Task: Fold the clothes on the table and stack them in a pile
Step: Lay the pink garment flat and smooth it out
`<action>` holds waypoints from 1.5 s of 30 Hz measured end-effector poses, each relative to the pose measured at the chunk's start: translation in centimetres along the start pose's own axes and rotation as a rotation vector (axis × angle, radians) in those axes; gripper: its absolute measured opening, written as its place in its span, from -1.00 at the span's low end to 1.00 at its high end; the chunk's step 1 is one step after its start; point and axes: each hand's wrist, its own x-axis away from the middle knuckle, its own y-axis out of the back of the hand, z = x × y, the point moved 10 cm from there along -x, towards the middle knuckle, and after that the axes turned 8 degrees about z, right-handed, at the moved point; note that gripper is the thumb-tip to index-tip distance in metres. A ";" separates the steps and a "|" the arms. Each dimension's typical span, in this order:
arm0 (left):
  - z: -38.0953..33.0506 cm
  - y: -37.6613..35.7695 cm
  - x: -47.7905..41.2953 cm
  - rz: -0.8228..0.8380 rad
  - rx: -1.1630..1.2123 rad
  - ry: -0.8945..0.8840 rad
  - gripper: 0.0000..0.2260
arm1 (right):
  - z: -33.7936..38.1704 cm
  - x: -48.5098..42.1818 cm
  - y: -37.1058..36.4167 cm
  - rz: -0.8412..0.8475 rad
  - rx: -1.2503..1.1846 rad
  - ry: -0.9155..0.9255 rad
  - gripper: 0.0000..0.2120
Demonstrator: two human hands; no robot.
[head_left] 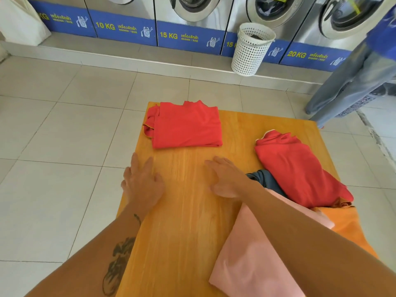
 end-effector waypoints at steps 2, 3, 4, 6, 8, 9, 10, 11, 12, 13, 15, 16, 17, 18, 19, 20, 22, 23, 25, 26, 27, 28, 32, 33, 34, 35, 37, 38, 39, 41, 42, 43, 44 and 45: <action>-2.6 0.3 1.7 -0.048 0.005 -0.067 -0.53 | -1.2 1.5 1.2 -0.007 -0.041 -0.026 -0.25; -4.3 0.2 2.8 -0.059 0.040 -0.135 -0.53 | -1.9 2.4 1.8 -0.019 -0.047 -0.039 -0.29; -6.1 -0.3 4.2 -0.042 0.109 -0.212 -0.53 | -2.9 3.4 2.3 -0.033 -0.050 -0.056 -0.32; -9.9 -2.2 7.2 0.086 0.294 -0.356 -0.52 | -4.9 5.4 3.0 -0.063 -0.056 -0.080 -0.38; -13.7 -4.8 10.7 0.236 0.345 -0.477 -0.51 | -6.6 7.7 2.9 -0.087 -0.060 -0.074 -0.46; -15.3 -6.1 12.2 0.286 0.332 -0.517 -0.51 | -7.4 8.7 2.6 -0.088 -0.064 -0.069 -0.49; -16.4 -7.4 13.5 0.325 0.327 -0.534 -0.50 | -8.0 9.8 1.9 -0.079 -0.071 -0.064 -0.48; -17.1 -8.6 14.6 0.362 0.331 -0.526 -0.48 | -8.6 10.9 1.1 -0.063 -0.079 -0.062 -0.43; -17.5 -9.7 15.4 0.395 0.335 -0.505 -0.44 | -9.2 11.9 0.3 -0.043 -0.094 -0.067 -0.34; -17.6 -10.6 16.2 0.421 0.331 -0.484 -0.40 | -9.7 12.7 -0.5 -0.024 -0.113 -0.077 -0.26; -17.6 -11.5 17.6 0.439 0.311 -0.467 -0.36 | -10.2 13.8 -1.6 -0.003 -0.127 -0.084 -0.15; -17.5 -11.6 18.2 0.451 0.316 -0.459 -0.36 | -10.3 14.1 -1.8 -0.005 -0.124 -0.078 -0.15; -17.4 -11.6 18.7 0.470 0.337 -0.438 -0.36 | -10.3 14.5 -1.7 -0.013 -0.128 -0.063 -0.17; -17.2 -11.6 19.1 0.488 0.366 -0.408 -0.36 | -10.1 14.8 -1.5 -0.024 -0.138 -0.037 -0.21; -17.0 -11.5 19.4 0.496 0.396 -0.378 -0.36 | -9.9 15.1 -1.3 -0.037 -0.149 -0.009 -0.24; -16.7 -11.3 19.8 0.494 0.419 -0.358 -0.36 | -9.6 15.5 -1.1 -0.049 -0.161 0.018 -0.25; -16.3 -11.1 20.4 0.494 0.442 -0.330 -0.34 | -9.1 16.2 -1.0 -0.078 -0.182 0.069 -0.24; -16.0 -11.1 20.7 0.500 0.453 -0.314 -0.32 | -8.9 16.5 -0.9 -0.099 -0.197 0.095 -0.24; -15.7 -11.2 21.4 0.513 0.479 -0.305 -0.29 | -8.5 17.1 -0.6 -0.139 -0.222 0.136 -0.25; -15.6 -11.0 21.7 0.510 0.493 -0.313 -0.28 | -8.3 17.3 -0.4 -0.150 -0.227 0.151 -0.26; -15.5 -10.7 22.0 0.494 0.500 -0.327 -0.27 | -8.1 17.5 -0.2 -0.156 -0.227 0.163 -0.27; -15.3 -10.4 22.3 0.468 0.499 -0.341 -0.27 | -7.9 17.7 -0.1 -0.164 -0.226 0.176 -0.28; -14.5 -9.6 22.9 0.428 0.501 -0.367 -0.25 | -6.5 18.3 1.0 -0.180 -0.284 0.285 -0.26; -14.2 -9.4 23.0 0.425 0.517 -0.369 -0.25 | -6.3 18.2 1.3 -0.169 -0.290 0.287 -0.25; -13.8 -9.2 22.9 0.417 0.535 -0.363 -0.24 | -5.9 18.1 1.7 -0.158 -0.295 0.297 -0.25; -13.1 -8.9 22.6 0.404 0.553 -0.343 -0.23 | -5.5 17.9 2.2 -0.151 -0.302 0.314 -0.26; -11.2 -7.7 21.4 0.361 0.601 -0.272 -0.23 | -4.7 17.2 3.1 -0.141 -0.353 0.332 -0.26; -10.4 -7.0 20.6 0.350 0.635 -0.254 -0.26 | -4.5 16.7 3.4 -0.136 -0.398 0.327 -0.26; -9.7 -6.3 19.8 0.352 0.661 -0.253 -0.30 | -4.1 16.2 3.7 -0.132 -0.448 0.320 -0.26; -8.2 -4.8 17.6 0.394 0.671 -0.248 -0.36 | -3.0 14.6 4.1 -0.131 -0.548 0.312 -0.26; -7.3 -4.0 16.2 0.427 0.663 -0.234 -0.37 | -2.4 13.8 4.2 -0.140 -0.598 0.305 -0.26; -6.6 -3.1 14.7 0.457 0.639 -0.222 -0.37 | -1.8 12.9 4.3 -0.162 -0.648 0.292 -0.26; -6.0 -2.1 13.0 0.479 0.602 -0.221 -0.37 | -1.4 12.0 4.4 -0.192 -0.705 0.275 -0.27; -5.6 -0.9 11.2 0.492 0.557 -0.230 -0.38 | -1.1 11.1 4.5 -0.225 -0.771 0.257 -0.28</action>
